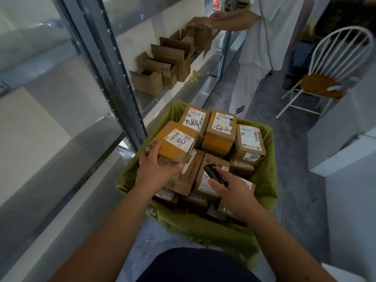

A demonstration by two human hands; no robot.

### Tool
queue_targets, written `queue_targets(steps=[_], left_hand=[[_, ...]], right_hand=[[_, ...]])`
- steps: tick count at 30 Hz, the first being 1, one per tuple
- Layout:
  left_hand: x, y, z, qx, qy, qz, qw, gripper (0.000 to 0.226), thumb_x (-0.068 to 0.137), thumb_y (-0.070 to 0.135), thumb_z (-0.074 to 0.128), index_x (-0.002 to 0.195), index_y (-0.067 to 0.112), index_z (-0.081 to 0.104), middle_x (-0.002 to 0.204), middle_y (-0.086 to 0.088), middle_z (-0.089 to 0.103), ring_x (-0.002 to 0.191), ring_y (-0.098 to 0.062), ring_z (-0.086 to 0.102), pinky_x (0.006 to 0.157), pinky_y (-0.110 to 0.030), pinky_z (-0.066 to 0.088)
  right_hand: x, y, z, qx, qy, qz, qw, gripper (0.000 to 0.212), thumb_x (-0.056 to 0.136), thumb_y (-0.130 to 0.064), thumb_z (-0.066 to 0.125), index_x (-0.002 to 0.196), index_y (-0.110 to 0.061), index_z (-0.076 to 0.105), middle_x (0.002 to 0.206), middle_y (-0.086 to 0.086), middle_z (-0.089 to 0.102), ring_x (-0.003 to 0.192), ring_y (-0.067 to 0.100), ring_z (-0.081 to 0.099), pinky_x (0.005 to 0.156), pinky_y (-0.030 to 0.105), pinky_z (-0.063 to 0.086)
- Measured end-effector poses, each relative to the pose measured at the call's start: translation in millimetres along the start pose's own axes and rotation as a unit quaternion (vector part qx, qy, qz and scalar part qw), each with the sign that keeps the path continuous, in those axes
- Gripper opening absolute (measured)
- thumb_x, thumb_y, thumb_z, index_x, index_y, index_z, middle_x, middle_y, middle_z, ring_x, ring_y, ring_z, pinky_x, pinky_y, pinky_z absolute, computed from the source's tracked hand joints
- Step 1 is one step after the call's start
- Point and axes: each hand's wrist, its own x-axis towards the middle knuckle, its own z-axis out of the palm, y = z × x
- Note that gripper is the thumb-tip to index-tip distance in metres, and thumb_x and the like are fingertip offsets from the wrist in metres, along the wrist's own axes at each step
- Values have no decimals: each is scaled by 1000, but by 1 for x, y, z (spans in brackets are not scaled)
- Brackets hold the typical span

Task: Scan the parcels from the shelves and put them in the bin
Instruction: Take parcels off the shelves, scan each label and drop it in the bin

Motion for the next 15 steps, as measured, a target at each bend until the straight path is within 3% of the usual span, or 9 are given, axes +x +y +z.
queue_targets(steps=[4, 6, 10, 15], left_hand=[[0, -9, -6, 21, -4, 23, 1000, 109, 73, 63, 83, 156, 58, 13, 171, 9, -7, 157, -39, 13, 121, -62, 30], [-5, -15, -7, 80, 11, 51, 995, 106, 75, 69, 78, 156, 58, 10, 171, 8, -8, 157, -40, 10, 120, -64, 29], [-19, -34, -10, 201, 66, 131, 969, 99, 80, 74, 69, 155, 56, 8, 172, 0, -4, 157, -41, 11, 120, -67, 28], [-39, -63, -28, 222, 60, 167, 959, 99, 85, 67, 69, 160, 52, 6, 172, -2, -4, 158, -38, 7, 123, -65, 24]], right_hand=[[-8, -5, 10, -6, 15, -5, 1000, 40, 103, -51, 55, 139, -35, 54, 104, -9, 63, 91, 15, 65, 81, 43, 60], [-10, -9, 16, -15, 26, -4, 1000, 40, 103, -50, 56, 138, -32, 56, 101, -11, 63, 90, 13, 63, 81, 42, 59], [-19, -19, 32, -44, 36, -6, 998, 50, 101, -56, 54, 146, -33, 50, 103, -9, 64, 85, 12, 64, 66, 33, 57], [-35, -36, 61, -58, 37, -12, 998, 58, 102, -56, 53, 154, -33, 42, 125, -1, 63, 97, 14, 62, 85, 41, 59]])
